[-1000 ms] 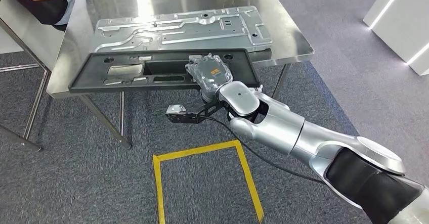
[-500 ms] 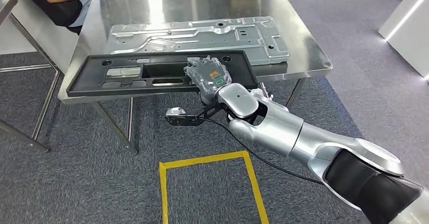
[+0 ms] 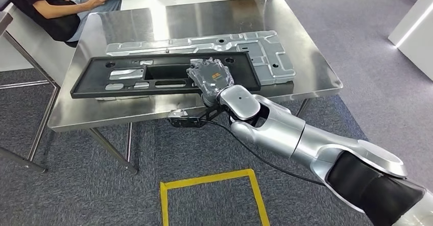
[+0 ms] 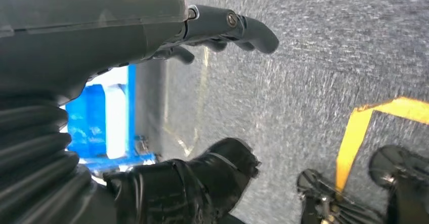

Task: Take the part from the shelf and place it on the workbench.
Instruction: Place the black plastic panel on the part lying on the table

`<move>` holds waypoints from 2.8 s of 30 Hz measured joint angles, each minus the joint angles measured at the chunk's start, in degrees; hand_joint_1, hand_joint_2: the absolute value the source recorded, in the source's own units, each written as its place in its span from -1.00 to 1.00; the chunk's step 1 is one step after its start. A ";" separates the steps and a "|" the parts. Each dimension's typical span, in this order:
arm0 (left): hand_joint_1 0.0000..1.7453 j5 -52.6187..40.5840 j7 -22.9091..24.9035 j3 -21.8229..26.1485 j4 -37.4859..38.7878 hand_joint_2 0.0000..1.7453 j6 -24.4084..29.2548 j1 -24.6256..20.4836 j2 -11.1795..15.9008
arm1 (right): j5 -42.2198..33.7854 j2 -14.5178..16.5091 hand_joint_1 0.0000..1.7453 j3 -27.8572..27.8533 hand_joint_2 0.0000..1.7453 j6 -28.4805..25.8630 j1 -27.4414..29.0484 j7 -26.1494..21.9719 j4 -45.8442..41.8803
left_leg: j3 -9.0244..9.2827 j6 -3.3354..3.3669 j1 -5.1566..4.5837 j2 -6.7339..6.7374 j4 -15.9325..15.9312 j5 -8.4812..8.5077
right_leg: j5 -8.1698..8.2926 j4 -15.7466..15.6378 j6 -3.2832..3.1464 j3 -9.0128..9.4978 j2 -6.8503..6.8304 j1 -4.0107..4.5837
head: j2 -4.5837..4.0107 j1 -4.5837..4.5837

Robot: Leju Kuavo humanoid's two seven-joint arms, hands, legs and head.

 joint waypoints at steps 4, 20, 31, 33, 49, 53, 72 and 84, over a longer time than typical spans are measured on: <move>-1.00 0.05 0.09 0.00 0.02 1.00 -0.03 -0.55 0.01 | 0.23 0.36 1.00 0.03 1.00 -0.05 -1.19 0.01 0.04 | 3.69 1.66 -0.33 -0.19 -1.50 -1.25 | 0.84 4.02 1.07 1.25 0.10 -0.19 | 0.01 0.17; -1.00 1.09 -0.58 0.04 0.07 1.00 -0.20 -0.77 0.17 | 0.75 0.30 1.00 0.03 1.00 1.20 -1.40 0.61 0.29 | 6.11 -0.81 0.75 -0.69 1.90 -6.45 | 7.90 2.29 -0.16 -10.78 -0.04 -0.78 | 0.02 0.78; -1.00 0.34 -0.55 0.03 0.10 1.00 -0.61 -0.96 0.40 | 1.02 0.34 1.00 0.05 1.00 1.65 -0.71 0.63 0.51 | 2.13 0.23 0.25 -0.03 -0.07 -1.61 | 5.10 1.94 -0.38 -7.75 0.08 -0.12 | 0.01 0.56; -1.00 0.15 -0.57 0.02 0.11 1.00 -0.75 -1.08 0.45 | 1.03 0.46 1.00 0.06 1.00 1.69 -0.64 0.51 0.55 | 2.60 0.77 0.08 -0.09 -0.72 -1.74 | 4.80 1.68 0.33 -7.60 0.10 -0.05 | 0.01 0.42; -1.00 0.06 -0.20 0.00 0.11 1.00 -1.76 -1.23 0.64 | 1.18 0.98 1.00 0.09 1.00 3.46 -2.05 -0.50 2.09 | 3.93 -0.07 0.53 -0.60 0.82 -4.51 | 7.59 3.32 0.12 -12.22 0.13 0.02 | 0.02 0.38; -1.00 0.06 -0.05 -0.02 0.13 1.00 -1.81 -1.24 0.80 | 0.10 1.74 1.00 0.09 1.00 3.82 -4.39 -0.68 4.06 | 0.31 -1.57 0.88 -0.19 9.04 -9.19 | 7.82 2.55 -0.79 -11.55 -0.04 -0.50 | 0.01 0.03; -1.00 0.43 -0.08 -0.02 0.13 1.00 -1.15 -1.31 0.99 | -0.72 3.56 1.00 0.63 1.00 3.89 -6.42 -2.26 9.90 | 4.75 1.32 0.91 -0.17 0.19 -4.51 | 0.73 19.62 1.60 -20.07 -0.07 -0.37 | 0.02 0.27; -1.00 -0.06 -0.05 -0.07 0.15 1.00 -1.01 -1.25 1.04 | -1.00 4.15 1.00 1.10 1.00 3.39 -6.66 -2.34 11.46 | 1.68 -1.41 0.94 -0.18 8.34 -9.74 | 8.39 1.96 -0.91 -11.61 -0.07 -0.31 | 0.01 -0.03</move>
